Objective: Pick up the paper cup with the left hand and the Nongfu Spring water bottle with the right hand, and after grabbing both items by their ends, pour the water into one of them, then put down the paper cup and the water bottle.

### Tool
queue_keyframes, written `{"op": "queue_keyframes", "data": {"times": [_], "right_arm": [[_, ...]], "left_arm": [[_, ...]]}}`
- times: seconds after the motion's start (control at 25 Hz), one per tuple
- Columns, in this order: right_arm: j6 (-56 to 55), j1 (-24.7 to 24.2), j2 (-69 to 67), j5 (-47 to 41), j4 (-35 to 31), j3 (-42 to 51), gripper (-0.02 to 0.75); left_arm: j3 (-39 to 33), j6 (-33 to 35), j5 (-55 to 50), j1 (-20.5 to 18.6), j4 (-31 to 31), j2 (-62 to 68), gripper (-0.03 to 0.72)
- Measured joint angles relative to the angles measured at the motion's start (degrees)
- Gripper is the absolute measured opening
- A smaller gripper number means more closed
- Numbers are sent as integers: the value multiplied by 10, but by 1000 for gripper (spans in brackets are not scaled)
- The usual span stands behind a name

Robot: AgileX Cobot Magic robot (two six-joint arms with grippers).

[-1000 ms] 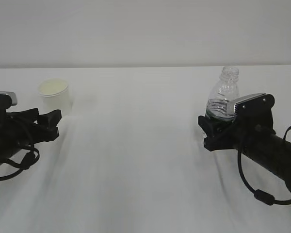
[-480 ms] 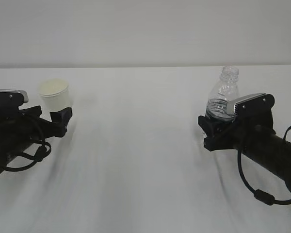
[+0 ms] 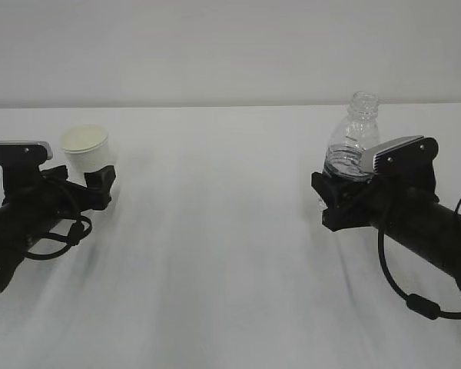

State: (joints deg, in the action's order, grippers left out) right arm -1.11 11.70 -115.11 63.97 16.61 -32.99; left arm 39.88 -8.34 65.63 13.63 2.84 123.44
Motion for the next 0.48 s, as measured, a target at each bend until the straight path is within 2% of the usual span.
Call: {"op": "queue_keyframes", "data": {"times": [0.2,0.48], "right_arm": [[0,0,19,0,27,3,430],[0,0,20,0,29,18,430]], "left_arm": [[4,2,0,0,27,8,690],[58,7,0,0,31,55,691]]}}
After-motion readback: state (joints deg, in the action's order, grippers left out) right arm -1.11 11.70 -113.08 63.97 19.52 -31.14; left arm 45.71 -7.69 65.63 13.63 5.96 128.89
